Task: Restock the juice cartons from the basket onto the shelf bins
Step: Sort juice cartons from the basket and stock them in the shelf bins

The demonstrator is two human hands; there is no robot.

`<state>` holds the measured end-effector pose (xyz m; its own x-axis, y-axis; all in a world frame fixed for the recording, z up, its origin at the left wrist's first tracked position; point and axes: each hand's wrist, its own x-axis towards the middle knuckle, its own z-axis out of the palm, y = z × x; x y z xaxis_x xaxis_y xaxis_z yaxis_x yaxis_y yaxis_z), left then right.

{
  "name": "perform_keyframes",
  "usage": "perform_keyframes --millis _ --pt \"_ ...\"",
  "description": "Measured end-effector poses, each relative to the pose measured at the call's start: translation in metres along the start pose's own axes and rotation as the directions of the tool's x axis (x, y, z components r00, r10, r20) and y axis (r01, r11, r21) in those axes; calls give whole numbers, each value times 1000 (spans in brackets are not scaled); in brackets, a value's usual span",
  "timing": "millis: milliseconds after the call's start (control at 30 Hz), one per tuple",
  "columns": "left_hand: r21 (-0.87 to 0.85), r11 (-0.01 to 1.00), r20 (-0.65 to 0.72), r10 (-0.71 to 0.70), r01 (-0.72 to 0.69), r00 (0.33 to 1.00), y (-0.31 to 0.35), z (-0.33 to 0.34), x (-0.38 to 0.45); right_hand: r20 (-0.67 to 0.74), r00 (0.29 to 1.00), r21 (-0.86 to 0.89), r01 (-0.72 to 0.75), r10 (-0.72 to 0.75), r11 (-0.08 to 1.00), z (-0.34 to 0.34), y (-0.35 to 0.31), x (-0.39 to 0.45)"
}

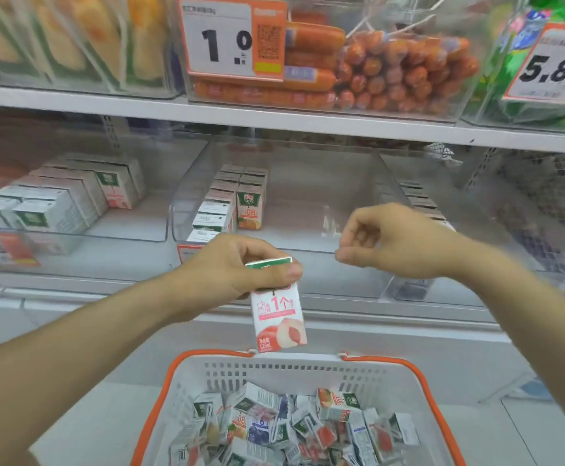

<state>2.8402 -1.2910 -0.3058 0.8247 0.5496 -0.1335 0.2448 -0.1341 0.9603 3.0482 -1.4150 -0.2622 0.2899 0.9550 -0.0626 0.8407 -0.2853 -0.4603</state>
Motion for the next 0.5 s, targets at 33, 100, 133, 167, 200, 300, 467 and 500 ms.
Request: perform_keyframes --millis 33,100,133,167,200,300,467,500 --pt "19 1000 2 -4 4 1000 2 -9 -5 -22 997 34 74 -73 997 22 -7 6" --pt "39 999 -29 -9 10 1000 3 -29 -15 -91 978 -60 183 -188 981 59 -16 19" --pt "46 999 -57 -5 8 998 2 -39 -21 -139 959 -145 226 -246 963 73 -20 25" --pt "54 999 -92 3 2 996 1 -49 -26 -186 935 -220 260 -302 940 81 -25 31" --pt "67 998 -132 16 -7 991 0 -59 -32 -219 909 -277 290 -354 916 86 -31 37" --pt "124 991 -269 74 -41 960 -5 -90 -49 -218 888 -339 321 -406 884 94 -51 57" --pt "178 982 -370 120 -56 921 -15 -147 -69 -145 914 -383 301 -378 873 116 -61 78" --pt "213 976 -372 132 -54 919 -16 -157 -71 -147 914 -404 293 -378 867 117 -60 78"
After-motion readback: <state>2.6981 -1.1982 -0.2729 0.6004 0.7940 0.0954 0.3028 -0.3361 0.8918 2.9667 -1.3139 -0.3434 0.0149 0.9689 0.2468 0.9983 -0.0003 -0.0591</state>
